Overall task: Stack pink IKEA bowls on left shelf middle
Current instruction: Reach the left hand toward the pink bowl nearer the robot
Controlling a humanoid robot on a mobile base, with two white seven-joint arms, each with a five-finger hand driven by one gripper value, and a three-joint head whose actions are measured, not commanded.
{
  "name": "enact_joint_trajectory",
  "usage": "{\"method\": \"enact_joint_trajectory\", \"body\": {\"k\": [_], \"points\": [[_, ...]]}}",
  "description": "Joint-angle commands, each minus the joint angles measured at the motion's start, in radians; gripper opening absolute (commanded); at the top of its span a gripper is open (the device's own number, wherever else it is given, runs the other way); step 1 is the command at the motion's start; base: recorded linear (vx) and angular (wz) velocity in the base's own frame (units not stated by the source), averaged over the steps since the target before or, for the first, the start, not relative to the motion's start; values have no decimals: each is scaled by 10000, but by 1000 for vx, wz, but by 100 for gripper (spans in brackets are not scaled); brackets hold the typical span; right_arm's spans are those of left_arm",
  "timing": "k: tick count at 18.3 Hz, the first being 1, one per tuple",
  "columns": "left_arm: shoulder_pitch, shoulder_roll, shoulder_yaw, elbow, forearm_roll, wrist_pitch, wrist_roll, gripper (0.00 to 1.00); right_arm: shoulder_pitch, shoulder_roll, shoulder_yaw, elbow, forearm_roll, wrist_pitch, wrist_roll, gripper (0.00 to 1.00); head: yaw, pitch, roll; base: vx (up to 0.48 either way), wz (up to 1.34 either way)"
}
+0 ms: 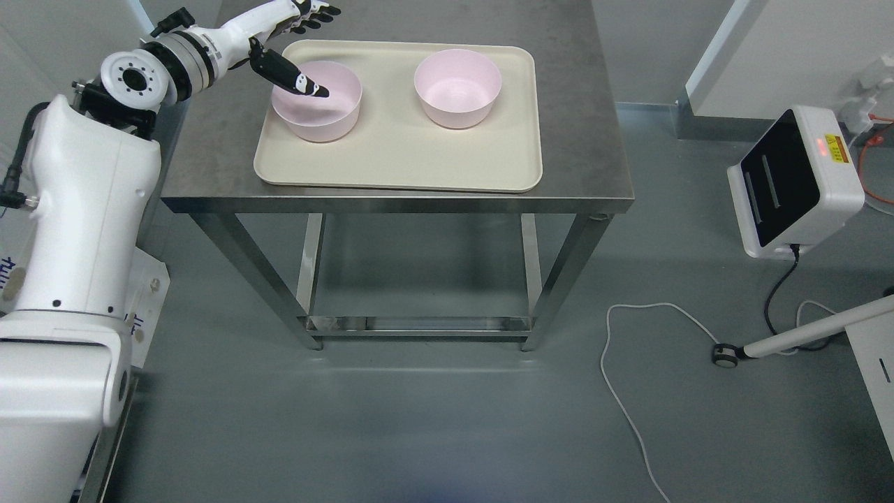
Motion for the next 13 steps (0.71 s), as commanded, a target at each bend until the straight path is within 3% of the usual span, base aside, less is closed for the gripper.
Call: {"method": "enact_joint_trajectory", "body": {"k": [1,7,13], "points": [[-200,-114,-970,1280,-944,-4,72,76,0,-175,-92,0,77,8,-10,100,0,0,0,0,0],[-660,-820,-1016,1295,-1589,-4,87,63,0,-175,-92,0,77,8,-10,100,0,0,0,9,13],[-660,-989,-1016,1295,-1666,-402,148,38,0,-175,-92,0,77,8,-10,100,0,0,0,37,49]]}}
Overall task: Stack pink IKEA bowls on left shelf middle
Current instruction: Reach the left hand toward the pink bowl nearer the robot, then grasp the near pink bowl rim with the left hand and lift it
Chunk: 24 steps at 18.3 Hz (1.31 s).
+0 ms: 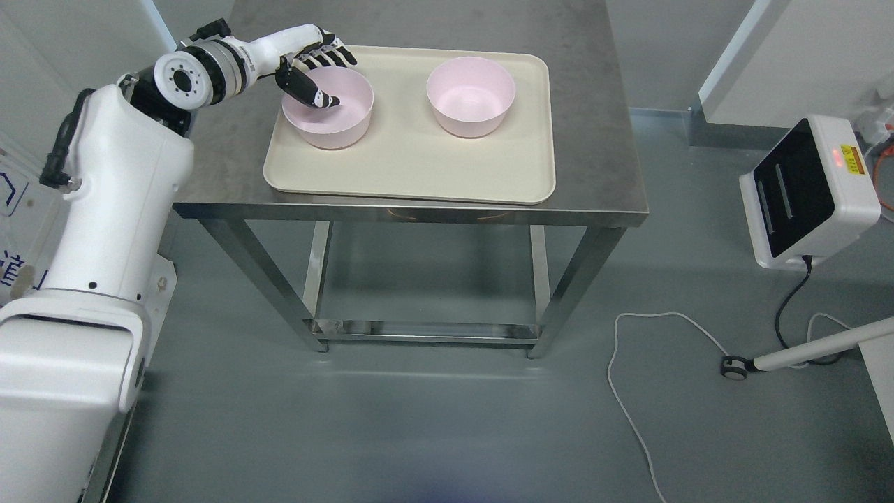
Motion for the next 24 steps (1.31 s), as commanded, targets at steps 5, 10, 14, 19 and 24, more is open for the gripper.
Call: {"method": "enact_joint_trajectory", "body": {"k": [5,10,14,19,24], "points": [[-66,-482,-247,373,-301,-784,113,22,1,-175,-92,0,77,8,5,100,0,0,0,54,64],[102,-467,74,526,-302,-2071,98,0,1,-175,-92,0,77,8,20,100,0,0,0,45,45],[149,-651,869,496,-256,-2073,98,0,1,-175,-92,0,77,8,5,100,0,0,0,22,3],[-540,-1663,2038,190,96,-1859,-269,0,1,-175,-92,0,77,8,5,100,0,0,0,20,13],[-1307,-2210,1902,20,450,-1643,-500,1,1,-175,-92,0,77,8,20,100,0,0,0,16,1]]}}
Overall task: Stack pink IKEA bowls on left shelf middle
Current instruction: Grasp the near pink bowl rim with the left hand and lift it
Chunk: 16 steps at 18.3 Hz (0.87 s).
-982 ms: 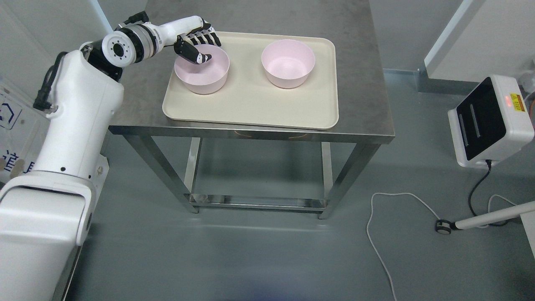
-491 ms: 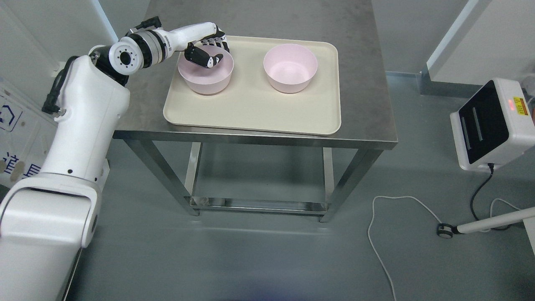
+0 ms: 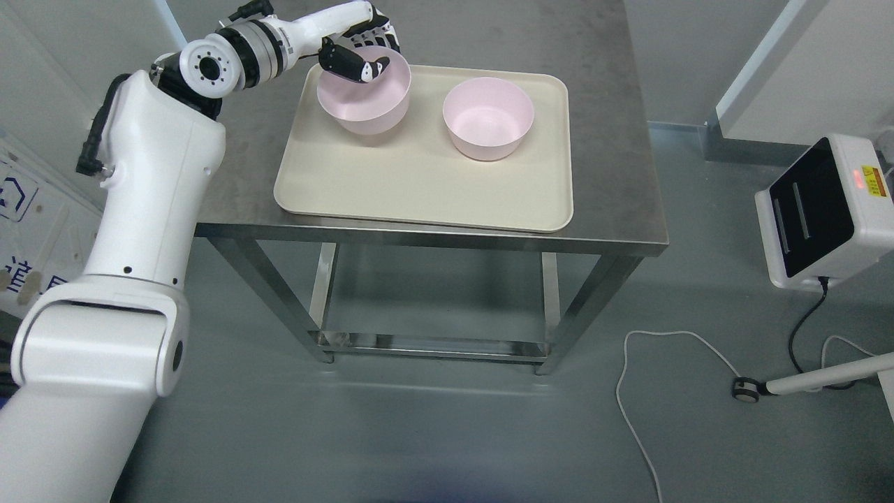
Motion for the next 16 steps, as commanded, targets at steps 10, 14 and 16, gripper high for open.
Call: {"method": "enact_joint_trajectory", "body": {"k": [10,14,16], "points": [[-808,-1006,-4971,-137,1257,271,1496,2,0,-174,-92,0,77,8,2,100,0,0,0,4,0],[-808,-1006,-4804,124,523,456,1544,2,0,-174,-92,0,77,8,17,100,0,0,0,0,0],[-808,-1006,-4681,124,352,456,1544,3,0,-174,-92,0,77,8,2,100,0,0,0,0,0]]}}
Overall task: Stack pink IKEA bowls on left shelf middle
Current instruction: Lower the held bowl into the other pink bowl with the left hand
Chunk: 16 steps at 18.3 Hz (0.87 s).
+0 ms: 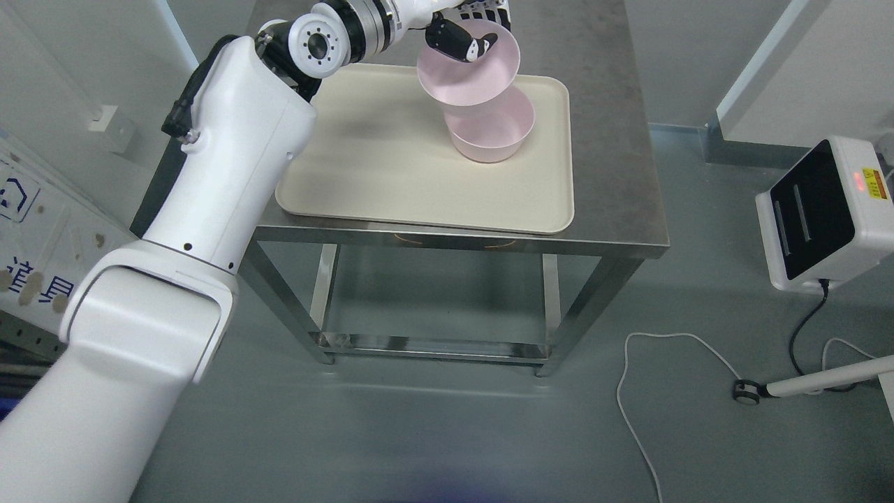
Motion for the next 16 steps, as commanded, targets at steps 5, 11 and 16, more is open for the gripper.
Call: {"method": "enact_joint_trajectory", "body": {"k": [5,11,16], "points": [[-45,-82,-1342,161,-362,1,956,6,-1,-174,-92,0,77,8,-7,100,0,0,0,0,0],[77,-82,-1035,176,-377,16,990,63,-1,-174,-92,0,77,8,-7,100,0,0,0,0,0],[1516,-82,2990,-1018,904,-670,1021,83,-1,-174,-107,0,77,8,-7,100,0,0,0,0,0]]}}
